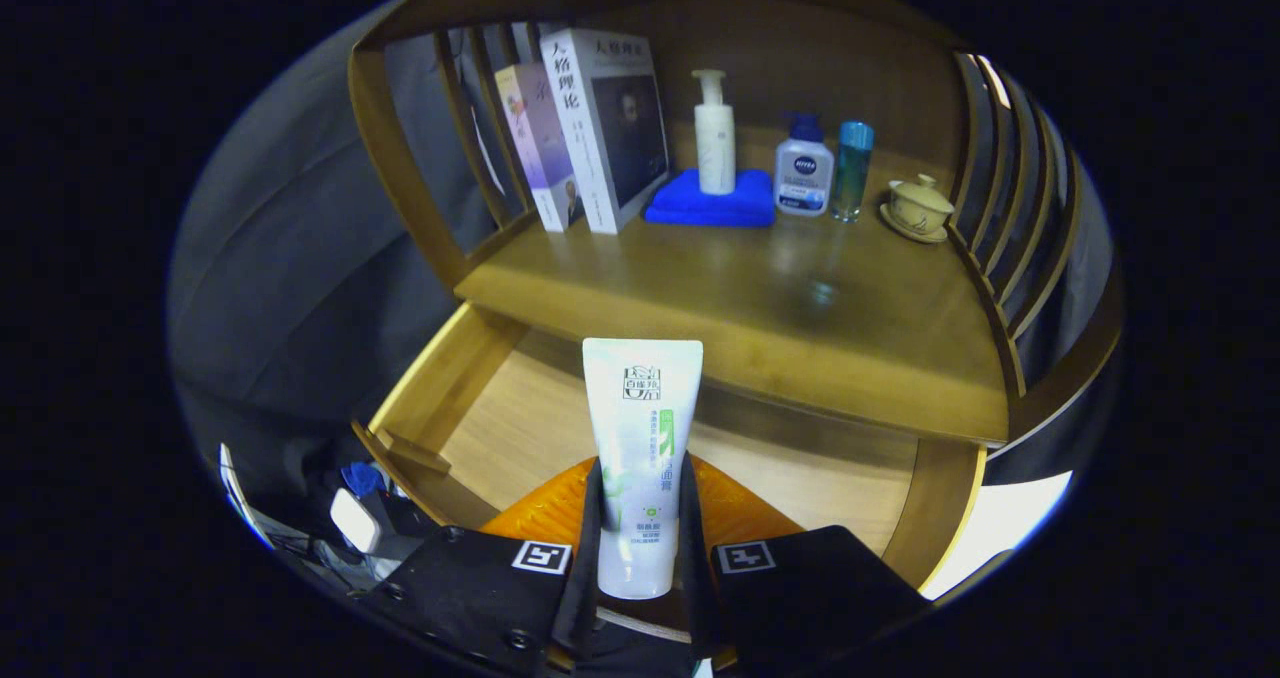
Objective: Pull open the drawer, take out the items inside it, and place them on the countertop above the cabinet.
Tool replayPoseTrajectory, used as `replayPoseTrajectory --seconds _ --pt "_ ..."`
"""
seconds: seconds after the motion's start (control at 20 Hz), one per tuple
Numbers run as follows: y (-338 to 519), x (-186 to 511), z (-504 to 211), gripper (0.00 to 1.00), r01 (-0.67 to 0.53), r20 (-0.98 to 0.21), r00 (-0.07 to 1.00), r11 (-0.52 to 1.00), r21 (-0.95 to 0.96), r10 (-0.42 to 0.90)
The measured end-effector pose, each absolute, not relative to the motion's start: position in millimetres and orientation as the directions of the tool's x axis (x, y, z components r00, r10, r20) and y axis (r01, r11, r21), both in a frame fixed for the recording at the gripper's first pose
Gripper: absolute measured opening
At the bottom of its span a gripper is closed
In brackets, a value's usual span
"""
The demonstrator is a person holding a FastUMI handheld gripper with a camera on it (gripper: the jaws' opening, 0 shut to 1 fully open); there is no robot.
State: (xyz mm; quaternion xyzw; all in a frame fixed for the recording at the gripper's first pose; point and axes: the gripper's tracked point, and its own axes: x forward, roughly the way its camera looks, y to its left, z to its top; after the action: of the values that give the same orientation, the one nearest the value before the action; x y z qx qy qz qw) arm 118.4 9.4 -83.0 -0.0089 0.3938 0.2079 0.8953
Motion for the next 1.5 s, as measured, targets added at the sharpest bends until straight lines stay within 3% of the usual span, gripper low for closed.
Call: replayPoseTrajectory --seconds 0.3,0.8,1.15,1.4,1.5 --pt "-9.2 177.6 -56.9 0.39 -0.247 -0.67 0.673 0.949 0.197 0.315" --pt "-12.7 271.2 -63.4 0.42 0.034 -0.66 0.695 0.904 0.426 0.285" --pt "-22.5 294.3 -73.3 0.42 0.112 -0.681 0.696 0.903 0.415 0.227" --pt "-16.6 300.0 -72.6 0.5 0.096 -0.663 0.709 0.9 0.426 0.239" --pt "-10.2 300.7 -64.5 0.64 0.074 -0.631 0.734 0.893 0.444 0.253"
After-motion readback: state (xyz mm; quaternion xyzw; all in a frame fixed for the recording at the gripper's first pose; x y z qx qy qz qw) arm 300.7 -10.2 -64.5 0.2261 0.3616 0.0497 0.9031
